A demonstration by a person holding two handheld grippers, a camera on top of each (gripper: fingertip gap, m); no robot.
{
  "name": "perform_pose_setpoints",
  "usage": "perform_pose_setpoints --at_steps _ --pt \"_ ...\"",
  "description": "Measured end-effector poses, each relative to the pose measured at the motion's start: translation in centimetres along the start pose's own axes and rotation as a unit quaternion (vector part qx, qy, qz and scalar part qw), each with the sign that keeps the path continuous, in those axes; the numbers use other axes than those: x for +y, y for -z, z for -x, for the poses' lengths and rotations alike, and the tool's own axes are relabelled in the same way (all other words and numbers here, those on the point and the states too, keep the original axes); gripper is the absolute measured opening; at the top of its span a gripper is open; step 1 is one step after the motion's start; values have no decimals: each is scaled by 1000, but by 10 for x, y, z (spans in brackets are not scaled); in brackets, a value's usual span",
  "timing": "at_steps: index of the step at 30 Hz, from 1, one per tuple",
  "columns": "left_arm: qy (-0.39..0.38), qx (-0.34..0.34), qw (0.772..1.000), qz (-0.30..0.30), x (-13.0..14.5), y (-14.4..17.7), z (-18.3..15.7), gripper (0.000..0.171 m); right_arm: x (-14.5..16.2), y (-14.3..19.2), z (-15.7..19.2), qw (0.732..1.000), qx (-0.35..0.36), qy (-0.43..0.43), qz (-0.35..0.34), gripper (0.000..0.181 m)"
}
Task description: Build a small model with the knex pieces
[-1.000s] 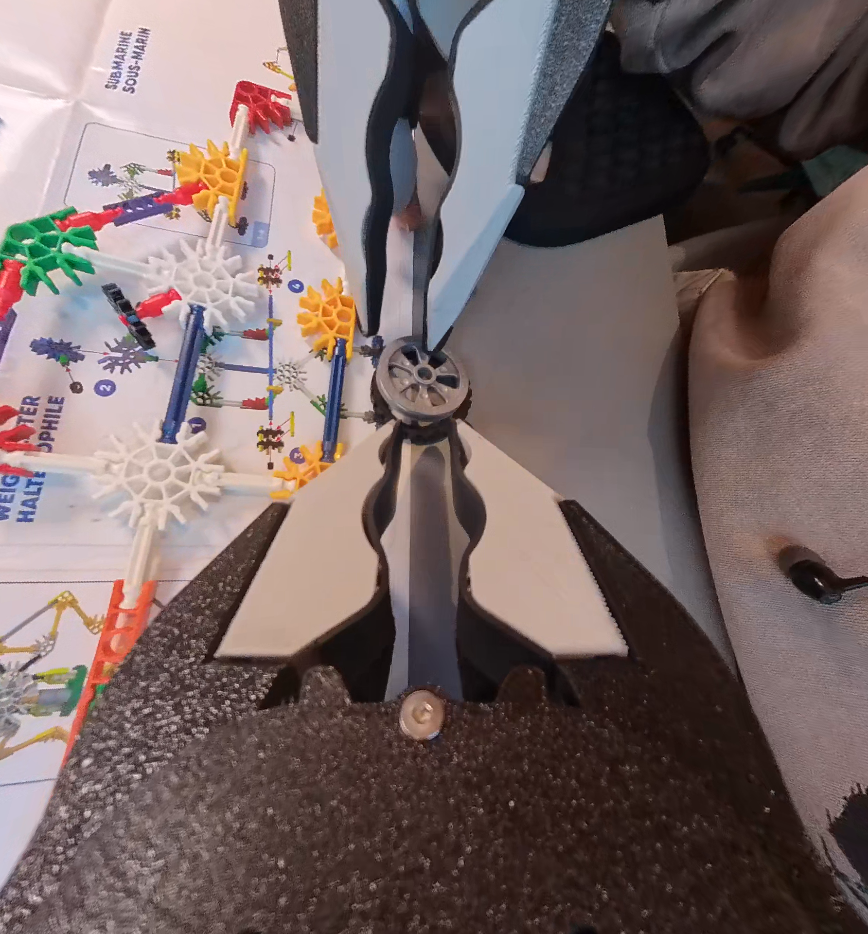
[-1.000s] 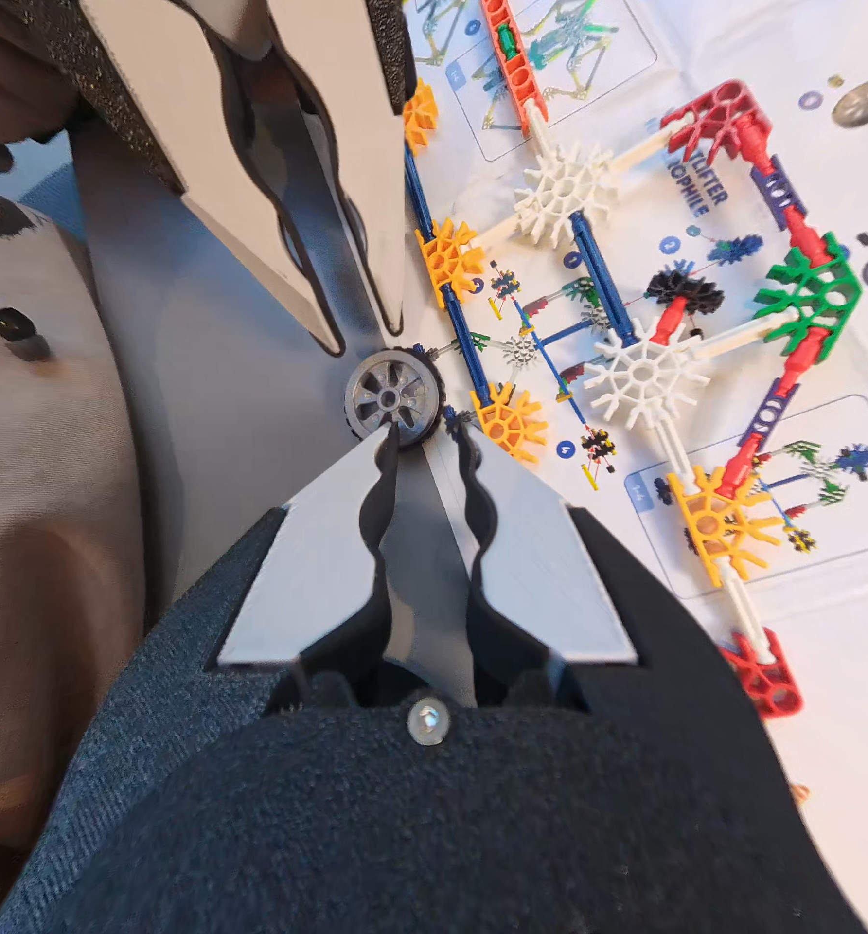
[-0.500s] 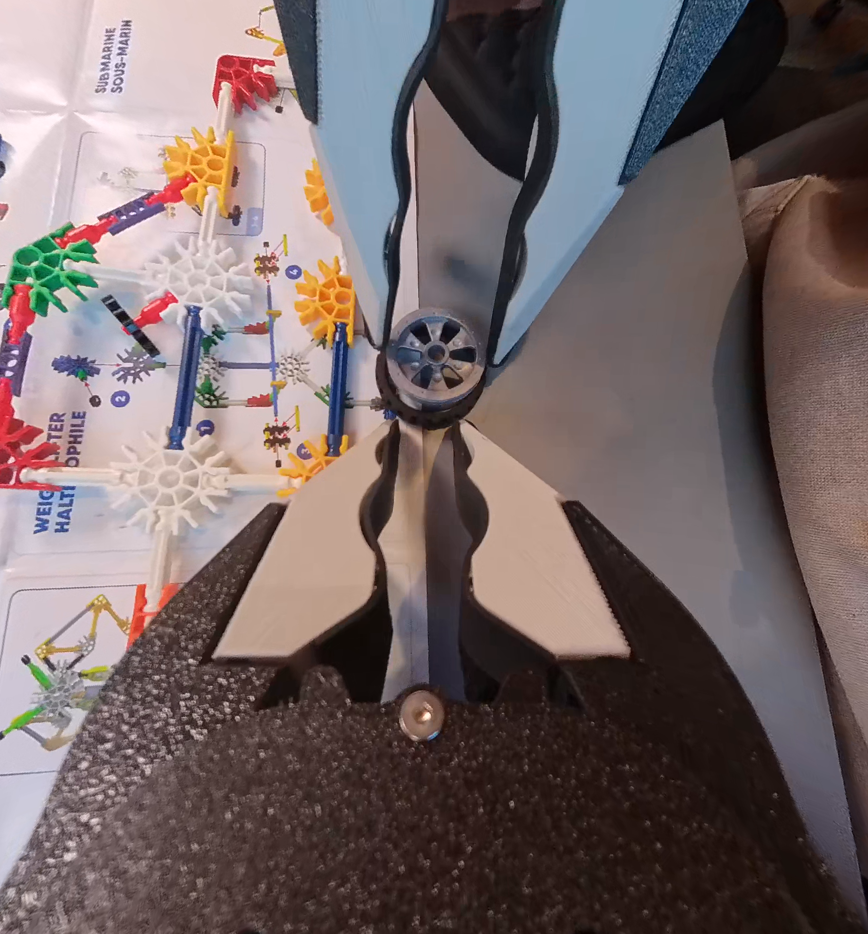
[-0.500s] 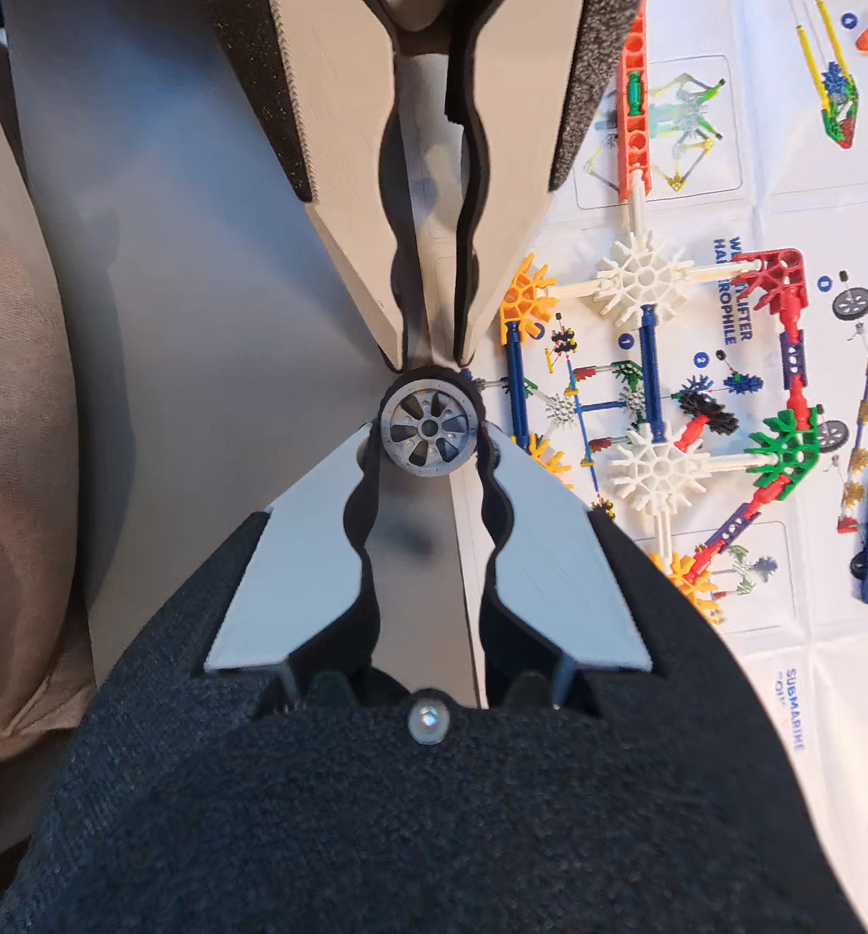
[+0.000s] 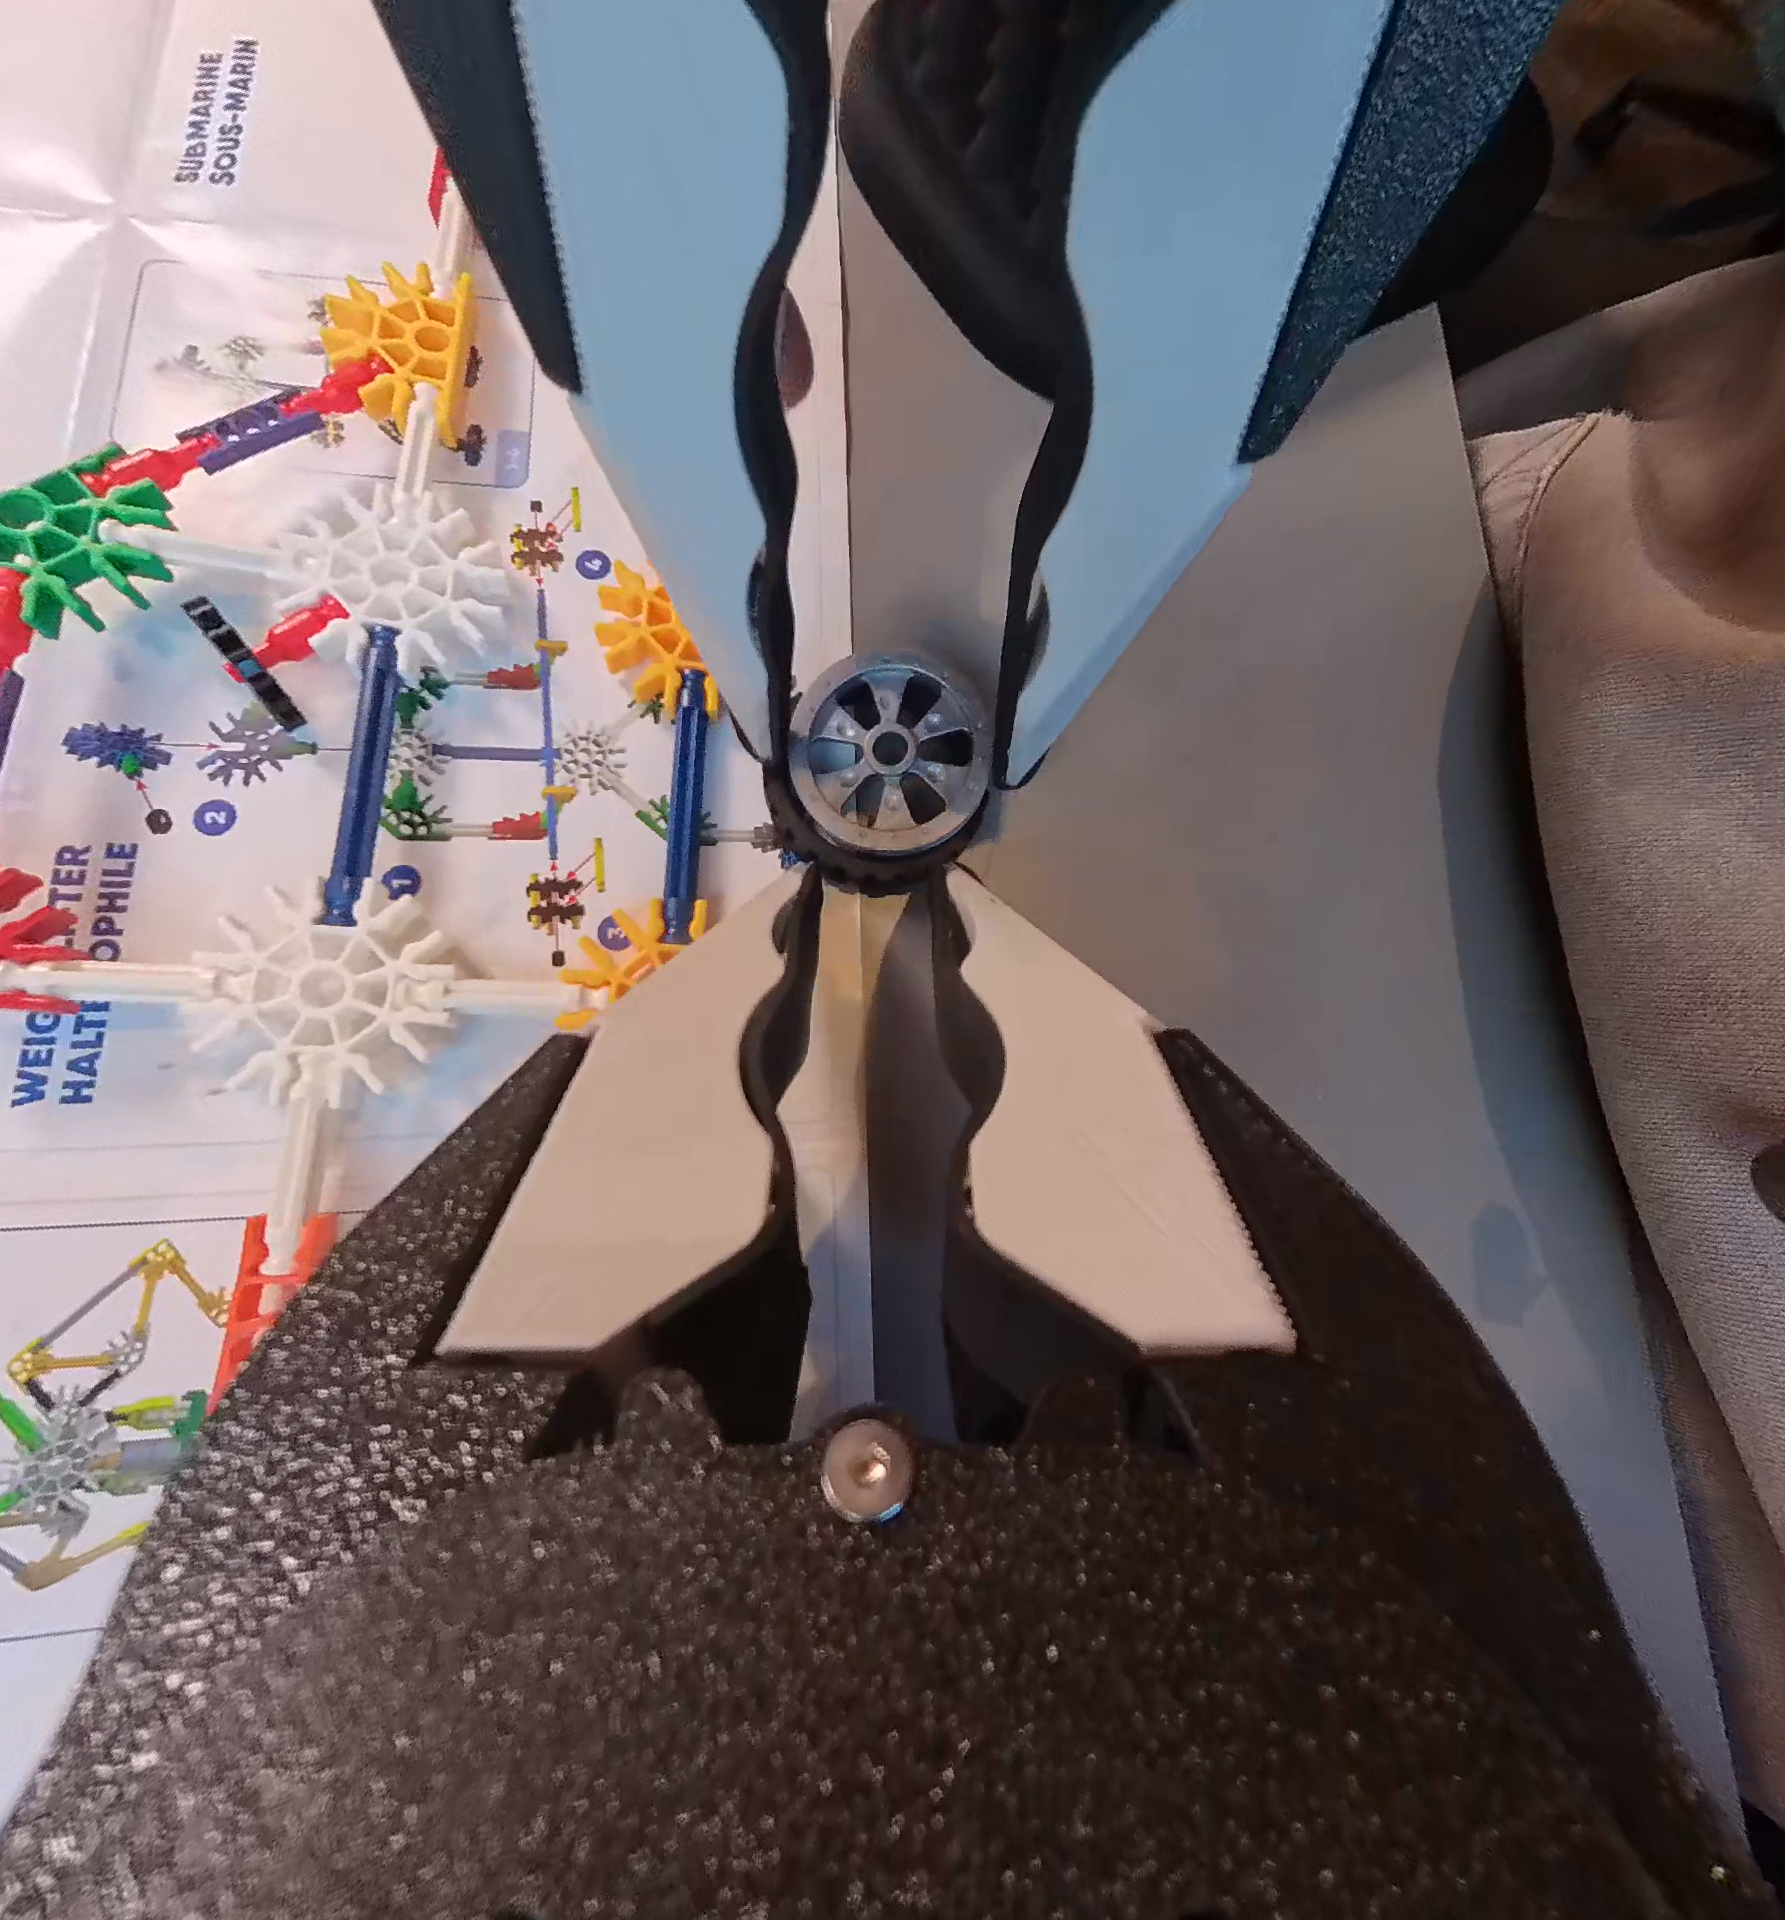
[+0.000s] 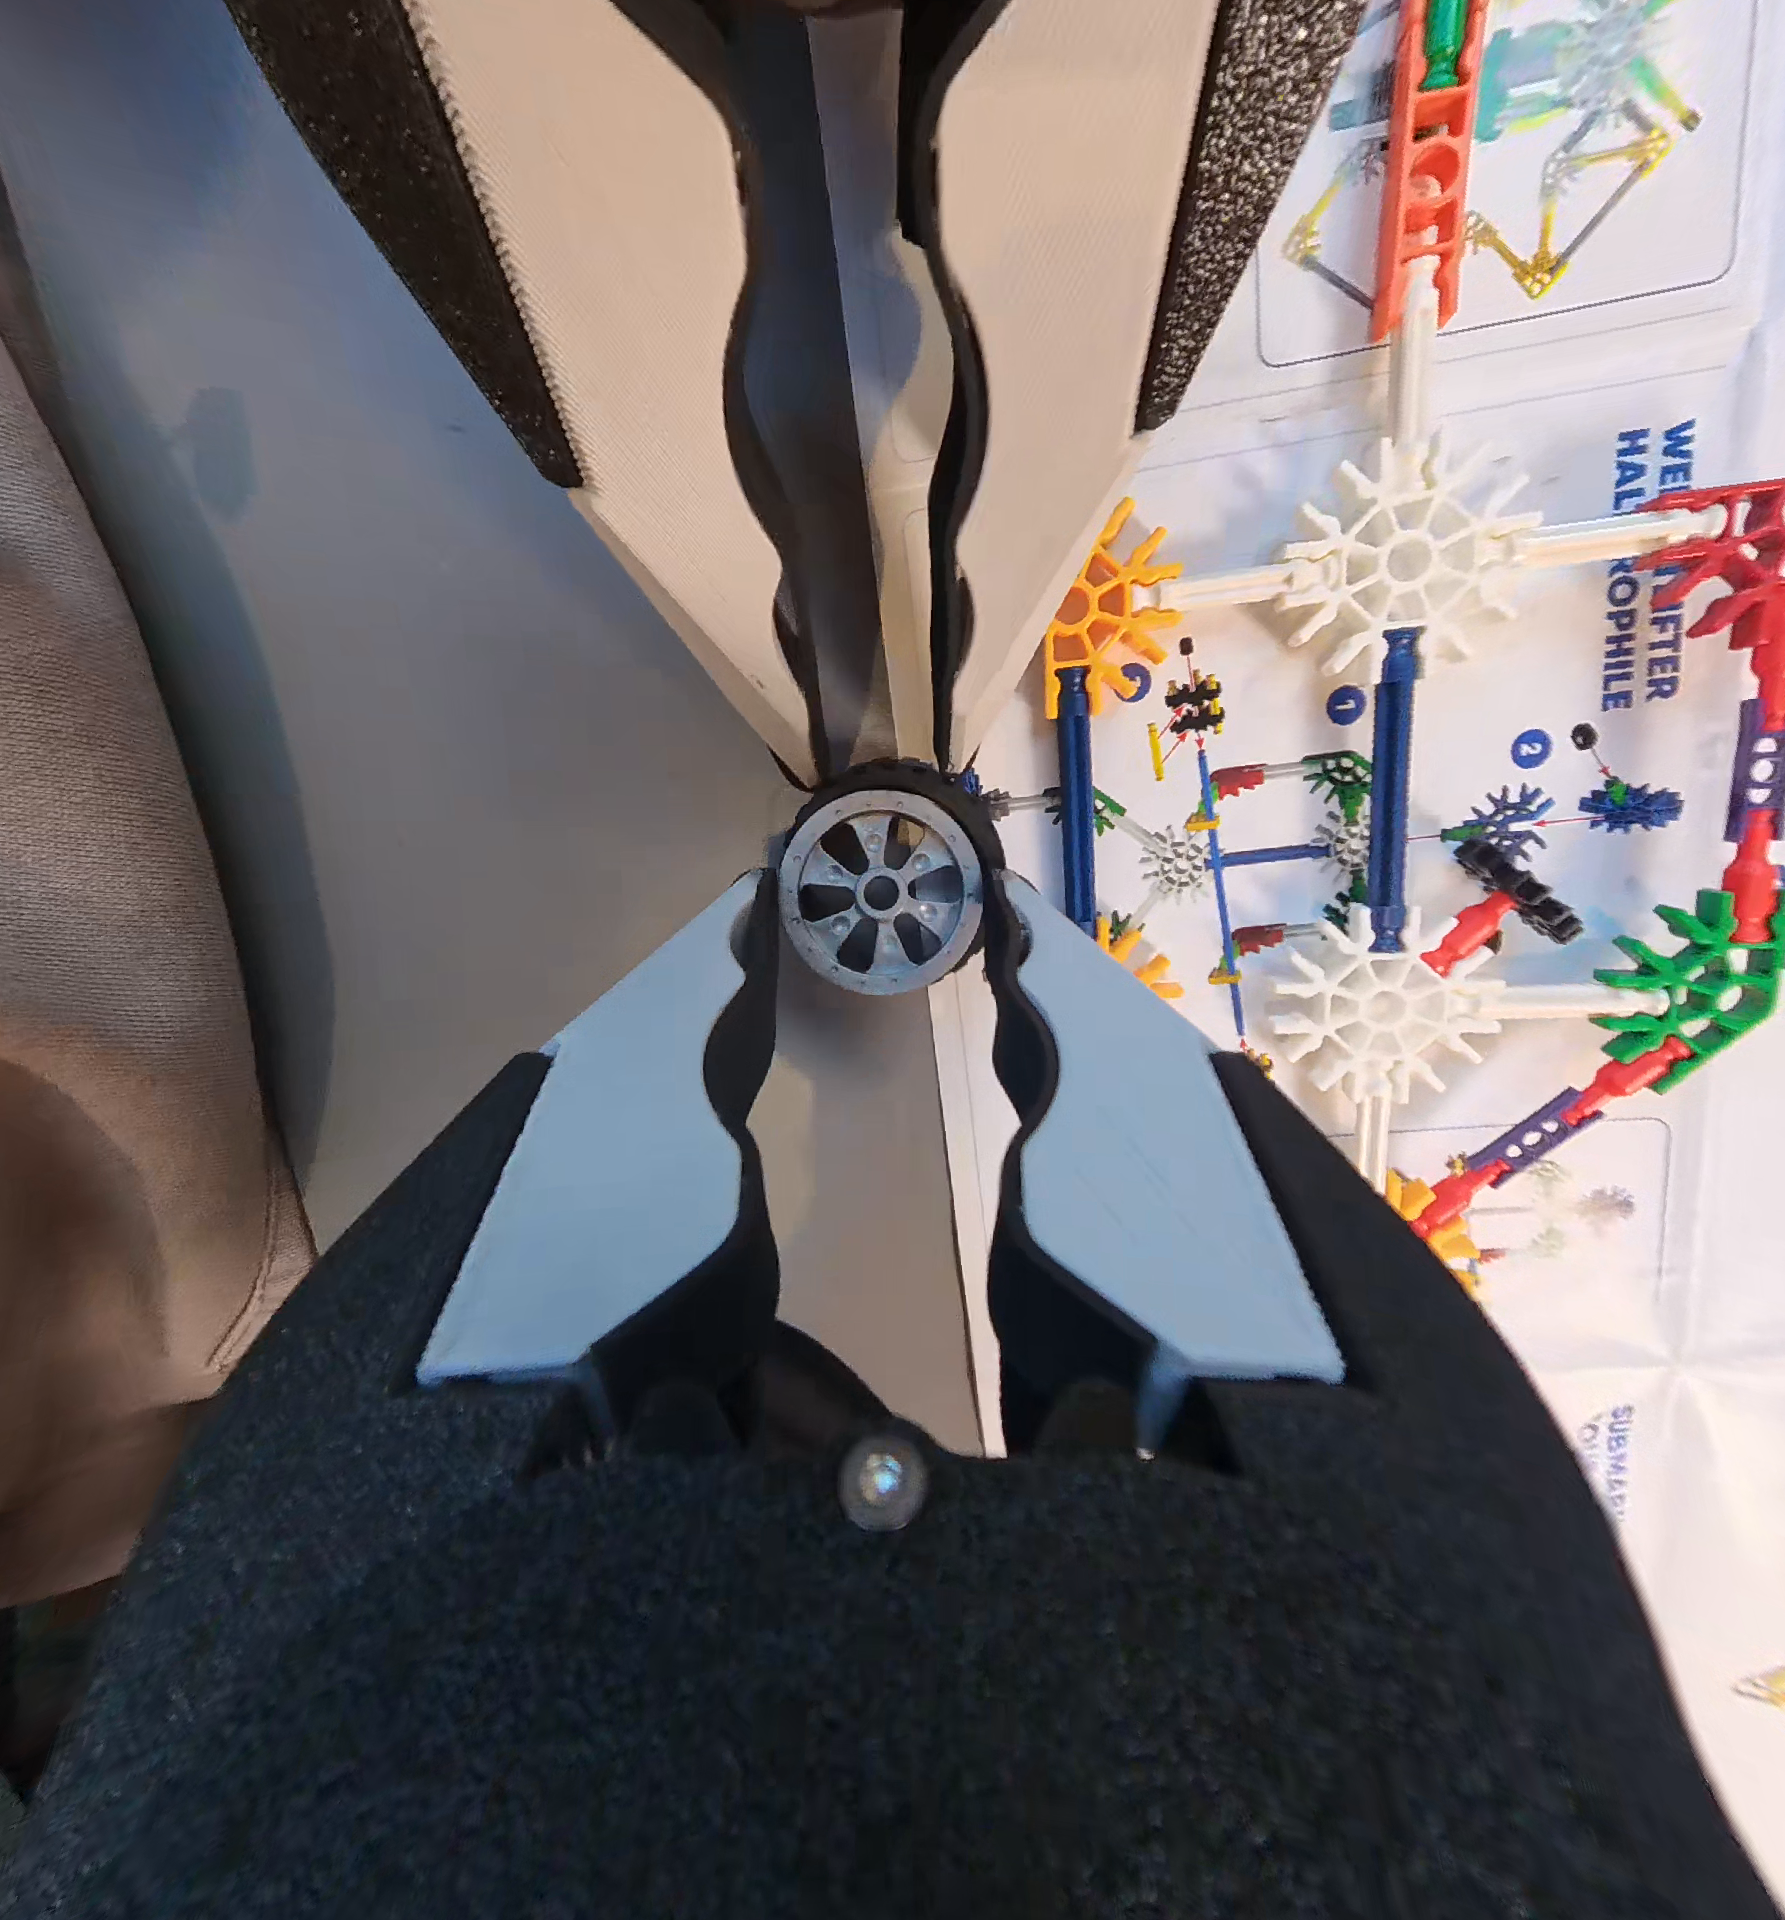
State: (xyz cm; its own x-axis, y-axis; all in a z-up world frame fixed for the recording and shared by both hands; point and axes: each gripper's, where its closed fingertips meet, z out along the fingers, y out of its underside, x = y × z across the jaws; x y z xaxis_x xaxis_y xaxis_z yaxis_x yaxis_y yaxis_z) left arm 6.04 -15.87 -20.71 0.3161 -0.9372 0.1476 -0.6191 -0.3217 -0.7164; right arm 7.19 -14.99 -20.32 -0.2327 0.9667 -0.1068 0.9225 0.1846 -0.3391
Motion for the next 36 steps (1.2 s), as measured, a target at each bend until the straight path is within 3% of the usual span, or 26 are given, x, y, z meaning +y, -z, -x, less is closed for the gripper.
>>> perform_pose_setpoints --at_steps 10,14,16,21,27,33,36 --pt "1 2 1000 0 0 0 0 19 -9 12 6 991 60 86 -80 43" --pt "3 3 1000 -1 0 0 0 18 -7 4 16 987 60 131 -67 39" --pt "3 3 1000 -2 0 0 0 18 1 -4 12 988 65 135 -36 40" --pt "8 9 1000 -5 0 1 -1 20 -3 -4 6 992 48 112 -43 27" --pt "40 41 998 -24 -5 3 -4 25 -4 -7 9 990 58 119 -51 34" --pt "113 42 991 -50 -13 2 3 24 -5 -7 9 989 63 89 -97 35" --pt "98 7 995 -32 -10 -1 5 22 -7 -7 10 987 71 75 -124 37"
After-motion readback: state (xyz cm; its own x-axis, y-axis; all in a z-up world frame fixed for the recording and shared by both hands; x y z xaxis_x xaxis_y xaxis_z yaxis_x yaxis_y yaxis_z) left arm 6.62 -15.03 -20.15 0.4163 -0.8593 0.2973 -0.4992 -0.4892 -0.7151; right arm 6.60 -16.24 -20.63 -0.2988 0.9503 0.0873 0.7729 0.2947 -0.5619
